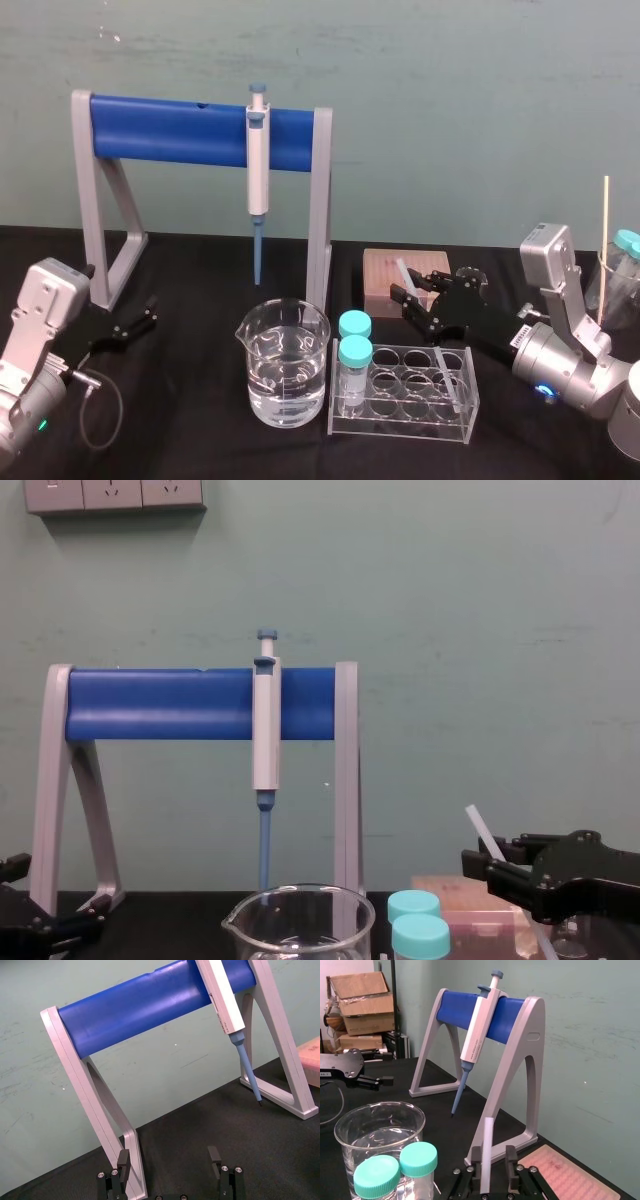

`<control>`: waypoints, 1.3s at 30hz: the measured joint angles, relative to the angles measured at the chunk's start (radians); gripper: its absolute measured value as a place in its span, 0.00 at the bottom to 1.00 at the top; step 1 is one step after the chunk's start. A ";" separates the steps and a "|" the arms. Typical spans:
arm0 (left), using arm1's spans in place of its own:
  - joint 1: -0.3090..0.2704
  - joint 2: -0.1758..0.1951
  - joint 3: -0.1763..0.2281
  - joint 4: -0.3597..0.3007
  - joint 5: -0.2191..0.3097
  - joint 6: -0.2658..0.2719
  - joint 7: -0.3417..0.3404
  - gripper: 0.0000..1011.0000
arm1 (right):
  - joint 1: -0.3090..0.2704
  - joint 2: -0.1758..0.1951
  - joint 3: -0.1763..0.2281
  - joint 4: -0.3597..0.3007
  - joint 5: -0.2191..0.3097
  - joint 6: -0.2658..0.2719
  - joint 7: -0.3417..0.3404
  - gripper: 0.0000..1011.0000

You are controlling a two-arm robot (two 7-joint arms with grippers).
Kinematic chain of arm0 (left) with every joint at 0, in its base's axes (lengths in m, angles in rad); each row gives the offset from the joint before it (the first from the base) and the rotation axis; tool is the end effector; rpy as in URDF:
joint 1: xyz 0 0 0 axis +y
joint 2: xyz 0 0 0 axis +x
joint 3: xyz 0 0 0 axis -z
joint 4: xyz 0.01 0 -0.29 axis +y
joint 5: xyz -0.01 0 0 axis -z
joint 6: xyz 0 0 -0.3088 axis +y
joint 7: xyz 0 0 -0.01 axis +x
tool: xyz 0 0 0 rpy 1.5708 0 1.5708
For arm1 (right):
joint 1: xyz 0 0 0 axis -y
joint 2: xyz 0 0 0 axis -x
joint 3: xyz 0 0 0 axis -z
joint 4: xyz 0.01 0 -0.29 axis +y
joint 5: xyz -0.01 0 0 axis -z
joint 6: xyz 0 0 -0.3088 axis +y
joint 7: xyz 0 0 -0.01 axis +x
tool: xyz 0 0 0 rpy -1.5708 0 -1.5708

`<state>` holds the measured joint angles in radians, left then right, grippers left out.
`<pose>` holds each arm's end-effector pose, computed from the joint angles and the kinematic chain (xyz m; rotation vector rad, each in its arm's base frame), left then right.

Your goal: Pick up the stirring rod with one hand, then place it down.

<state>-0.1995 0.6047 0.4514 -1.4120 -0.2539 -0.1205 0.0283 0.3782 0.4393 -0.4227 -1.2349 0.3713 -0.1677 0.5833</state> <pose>0.3581 0.0827 -0.3023 0.3045 -0.2850 1.2480 0.4158 -0.0575 -0.2849 -0.1104 -0.1437 -0.7484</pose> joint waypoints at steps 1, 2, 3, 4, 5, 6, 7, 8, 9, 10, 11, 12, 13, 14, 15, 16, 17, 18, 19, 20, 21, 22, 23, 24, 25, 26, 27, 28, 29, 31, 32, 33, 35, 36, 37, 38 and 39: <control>0.000 0.000 0.000 0.000 0.000 0.000 0.000 0.99 | 0.000 0.000 0.000 0.000 0.000 0.000 0.000 0.30; 0.000 0.000 0.000 0.000 0.000 0.000 0.000 0.99 | 0.000 0.000 0.000 0.000 0.000 0.000 0.000 0.28; 0.000 0.000 0.000 0.000 0.000 0.000 0.000 0.99 | 0.000 0.000 0.000 0.000 0.000 0.000 0.000 0.25; 0.000 0.000 0.000 0.000 0.000 0.000 0.000 0.99 | 0.000 0.000 0.000 0.000 0.000 0.000 0.000 0.20; 0.000 0.000 0.000 0.000 0.000 0.000 0.000 0.99 | 0.000 0.000 0.000 0.000 0.000 0.000 0.000 0.19; 0.000 0.000 0.000 0.000 0.000 0.000 0.000 0.99 | 0.000 0.000 0.000 0.000 0.000 0.000 0.000 0.16; 0.000 0.000 0.000 0.000 0.000 0.000 0.000 0.99 | 0.000 0.000 0.000 0.000 0.000 0.000 0.000 0.11; 0.000 0.000 0.000 0.000 0.000 0.000 0.000 0.99 | 0.000 0.000 0.000 0.000 0.000 0.000 0.000 0.09; 0.000 0.000 0.000 0.000 0.000 0.000 0.000 0.99 | 0.000 0.000 0.000 0.000 0.000 0.000 0.000 0.08; 0.000 0.000 0.000 0.000 0.000 0.000 0.000 0.99 | 0.000 0.000 0.000 0.000 0.000 0.000 0.000 0.07; 0.000 0.000 0.000 0.000 0.000 0.000 0.000 0.99 | 0.000 0.000 0.000 0.000 0.000 0.000 0.000 0.07; 0.000 0.000 0.000 0.000 0.000 0.000 0.000 0.99 | 0.000 0.000 0.000 0.000 0.000 0.000 0.000 0.07; 0.000 0.000 0.000 0.000 0.000 0.000 0.000 0.99 | 0.000 0.000 0.000 0.000 0.000 0.000 0.000 0.07; 0.000 0.000 0.000 0.000 0.000 0.000 0.000 0.99 | 0.000 0.000 0.000 0.000 0.000 0.000 0.000 0.07; 0.000 0.000 0.000 0.000 0.000 0.000 0.000 0.99 | 0.000 0.000 0.000 0.000 0.000 0.000 0.000 0.07; 0.000 0.000 0.000 0.000 0.000 0.000 0.000 0.99 | 0.000 0.000 0.000 0.000 0.000 0.000 0.000 0.07; 0.000 0.000 0.000 0.000 0.000 0.000 0.000 0.99 | 0.000 0.000 0.000 0.000 0.000 0.000 0.000 0.07; 0.000 0.000 0.000 0.000 0.000 0.000 0.000 0.99 | 0.000 0.000 0.000 0.000 0.000 0.000 0.000 0.07; 0.000 0.000 0.000 0.000 0.000 0.000 0.000 0.99 | 0.000 0.000 0.000 0.000 0.000 0.000 0.000 0.07; 0.000 0.000 0.000 0.000 0.000 0.000 0.000 0.99 | 0.000 0.000 0.000 0.000 0.000 0.000 0.000 0.07; 0.000 0.000 0.000 0.000 0.000 0.000 0.000 0.99 | 0.000 0.000 0.000 0.000 0.000 0.000 0.000 0.07; 0.000 0.000 0.000 0.000 0.000 0.000 0.000 0.99 | 0.000 0.000 0.000 0.000 0.000 0.000 0.000 0.07; 0.000 0.000 0.000 0.000 0.000 0.000 0.000 0.99 | 0.000 0.000 0.000 0.000 0.000 0.000 0.000 0.07; 0.000 0.000 0.000 0.000 0.000 0.000 0.000 0.99 | 0.000 0.000 0.000 0.000 0.000 0.000 0.000 0.07; 0.000 0.000 0.000 0.000 0.000 0.000 0.000 0.99 | -0.001 0.000 0.001 0.000 0.000 0.000 0.000 0.07; 0.000 0.000 0.000 0.000 0.000 0.000 0.000 0.99 | -0.002 -0.001 0.003 -0.001 0.001 -0.002 0.000 0.07; 0.000 0.000 0.000 0.000 0.000 0.000 0.000 0.99 | -0.004 -0.002 0.006 -0.001 0.002 -0.003 0.000 0.07; 0.000 0.000 0.000 0.000 0.000 0.000 0.000 0.99 | -0.006 -0.004 0.010 -0.002 0.005 -0.005 0.000 0.07; 0.000 0.000 0.000 0.000 0.000 0.000 0.000 0.99 | -0.009 -0.006 0.017 -0.005 0.011 -0.010 0.000 0.07; 0.000 0.000 0.000 0.000 0.000 0.000 0.000 0.99 | -0.016 -0.010 0.030 -0.013 0.024 -0.021 0.002 0.07; 0.000 0.000 0.000 0.000 0.000 0.000 0.000 0.99 | -0.016 -0.010 0.030 -0.013 0.024 -0.021 0.002 0.07; 0.000 0.000 0.000 0.000 0.000 0.000 0.000 0.99 | -0.021 -0.012 0.037 -0.019 0.033 -0.028 0.005 0.07; 0.000 0.000 0.000 0.000 0.000 0.000 0.000 0.99 | -0.027 -0.015 0.051 -0.031 0.049 -0.040 0.009 0.07; 0.000 0.000 0.000 0.000 0.000 0.000 0.000 0.99 | -0.029 -0.016 0.055 -0.037 0.054 -0.044 0.010 0.07; 0.000 0.000 0.000 0.000 0.000 0.000 0.000 0.99 | -0.031 -0.017 0.059 -0.042 0.059 -0.048 0.012 0.07; 0.000 0.000 0.000 0.000 0.000 0.000 0.000 0.99 | -0.033 -0.018 0.062 -0.046 0.063 -0.052 0.013 0.07; 0.000 0.000 0.000 0.000 0.000 0.000 0.000 0.99 | -0.037 -0.019 0.069 -0.057 0.072 -0.060 0.016 0.07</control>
<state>-0.1995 0.6047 0.4514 -1.4120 -0.2539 -0.1205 0.0283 0.3412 0.4205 -0.3541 -1.2918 0.4432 -0.2281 0.5994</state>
